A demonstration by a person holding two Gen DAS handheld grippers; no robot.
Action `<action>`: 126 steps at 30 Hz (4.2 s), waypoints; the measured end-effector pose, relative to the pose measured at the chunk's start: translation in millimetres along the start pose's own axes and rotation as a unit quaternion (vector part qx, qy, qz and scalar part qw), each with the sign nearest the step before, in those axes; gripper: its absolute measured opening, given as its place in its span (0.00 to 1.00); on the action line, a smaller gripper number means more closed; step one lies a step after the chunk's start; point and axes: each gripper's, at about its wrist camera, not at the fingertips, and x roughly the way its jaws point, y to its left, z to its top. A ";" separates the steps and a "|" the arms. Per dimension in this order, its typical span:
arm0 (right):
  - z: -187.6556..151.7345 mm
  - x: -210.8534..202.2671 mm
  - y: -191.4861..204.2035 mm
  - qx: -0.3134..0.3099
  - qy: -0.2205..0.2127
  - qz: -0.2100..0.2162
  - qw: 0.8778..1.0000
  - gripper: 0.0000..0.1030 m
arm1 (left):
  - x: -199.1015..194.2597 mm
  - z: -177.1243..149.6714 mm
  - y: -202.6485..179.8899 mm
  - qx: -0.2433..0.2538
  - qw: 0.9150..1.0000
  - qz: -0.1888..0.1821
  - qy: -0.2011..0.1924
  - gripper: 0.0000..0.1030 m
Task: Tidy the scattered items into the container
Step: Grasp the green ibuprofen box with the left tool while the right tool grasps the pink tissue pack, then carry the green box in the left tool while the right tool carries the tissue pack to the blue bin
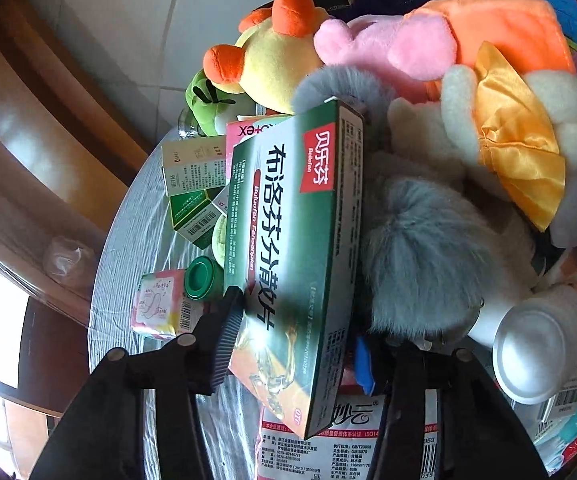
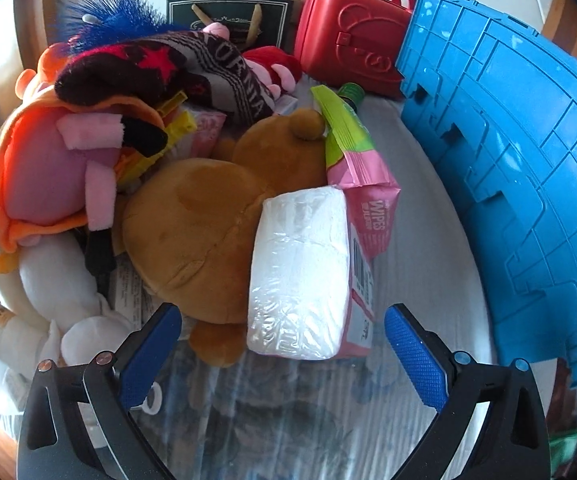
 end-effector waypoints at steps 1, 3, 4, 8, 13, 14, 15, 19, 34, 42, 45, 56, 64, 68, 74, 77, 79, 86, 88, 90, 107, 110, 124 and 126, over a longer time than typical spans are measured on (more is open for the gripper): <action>-0.1 3.6 -0.1 -0.002 0.003 -0.006 1.000 1.00 | -2.0 -0.4 0.9 -0.001 1.000 0.000 -0.001 0.44; -0.5 10.9 0.8 -0.005 0.010 -0.012 1.000 1.00 | -4.7 0.9 3.9 -0.006 1.000 0.000 -0.002 0.40; -1.4 14.1 1.5 -0.007 0.013 -0.015 1.000 1.00 | -6.1 1.3 4.7 -0.007 1.000 0.000 -0.002 0.39; -3.6 24.8 0.5 -0.005 0.022 -0.024 0.999 0.99 | -7.4 1.3 3.9 -0.008 1.000 0.003 0.000 0.36; -6.7 23.2 1.2 -0.003 0.024 -0.016 1.000 0.78 | -9.1 1.2 6.0 -0.012 1.000 0.000 0.001 0.34; -7.3 21.9 -0.1 0.000 0.024 -0.018 1.000 0.74 | -8.9 1.6 7.8 -0.015 1.000 0.002 0.002 0.32; -7.5 20.4 -2.9 0.007 0.024 -0.021 0.999 0.63 | -9.0 1.7 9.7 -0.018 1.000 0.003 0.003 0.30; -8.3 13.3 -15.9 0.039 0.030 0.006 0.999 0.59 | -8.3 2.8 19.3 -0.030 1.000 0.007 0.005 0.22; -11.4 -22.8 -18.1 0.072 0.021 0.045 0.996 0.51 | -17.0 3.5 42.7 -0.056 0.998 0.002 -0.001 0.19; -1.2 -50.2 -18.3 0.076 0.000 0.051 0.996 0.51 | -41.3 8.2 57.5 -0.068 0.997 -0.001 -0.024 0.19; 3.1 -67.2 -15.4 0.076 -0.009 0.057 0.995 0.51 | -50.9 11.3 63.7 -0.074 0.997 -0.010 -0.028 0.19; 17.1 -139.2 -12.0 0.097 -0.045 0.073 0.992 0.51 | -93.2 35.7 69.1 -0.062 0.996 -0.041 -0.057 0.19; 22.0 -181.5 -29.8 0.114 -0.067 0.084 0.988 0.52 | -131.3 68.0 50.1 -0.053 0.995 -0.053 -0.073 0.19; 27.6 -197.5 -48.2 0.115 -0.084 0.094 0.985 0.52 | -147.8 87.7 34.8 -0.052 0.994 -0.056 -0.076 0.19; 42.7 -216.1 -86.8 0.102 -0.111 0.113 0.982 0.49 | -176.7 122.5 5.5 -0.057 0.993 -0.047 -0.091 0.19; 51.6 -220.7 -109.4 0.095 -0.121 0.124 0.980 0.47 | -187.6 141.6 -14.0 -0.057 0.993 -0.041 -0.098 0.19; 56.2 -218.6 -121.9 0.085 -0.122 0.131 0.980 0.47 | -191.0 152.8 -27.3 -0.062 0.992 -0.040 -0.097 0.19; 62.6 -210.9 -165.2 0.076 -0.122 0.149 0.978 0.46 | -209.0 187.2 -71.5 -0.064 0.991 -0.045 -0.105 0.19; 65.7 -213.9 -178.0 0.075 -0.128 0.152 0.977 0.46 | -216.9 200.0 -83.9 -0.061 0.990 -0.048 -0.114 0.19; 68.5 -217.5 -191.5 0.077 -0.135 0.154 0.976 0.46 | -225.1 214.4 -96.9 -0.058 0.989 -0.052 -0.124 0.19; 77.3 -262.1 -337.2 0.140 -0.216 0.101 0.961 0.46 | -313.4 349.5 -230.1 0.008 0.963 -0.145 -0.226 0.19; 75.0 -260.7 -362.0 0.154 -0.215 0.081 0.961 0.46 | -323.7 367.9 -261.4 0.025 0.957 -0.171 -0.234 0.19; 59.3 -209.3 -440.8 0.206 -0.158 0.023 0.965 0.46 | -318.5 416.9 -380.8 0.078 0.948 -0.245 -0.188 0.18; 60.7 -202.4 -446.6 0.207 -0.153 0.019 0.966 0.46 | -317.4 422.4 -389.8 0.080 0.947 -0.248 -0.185 0.18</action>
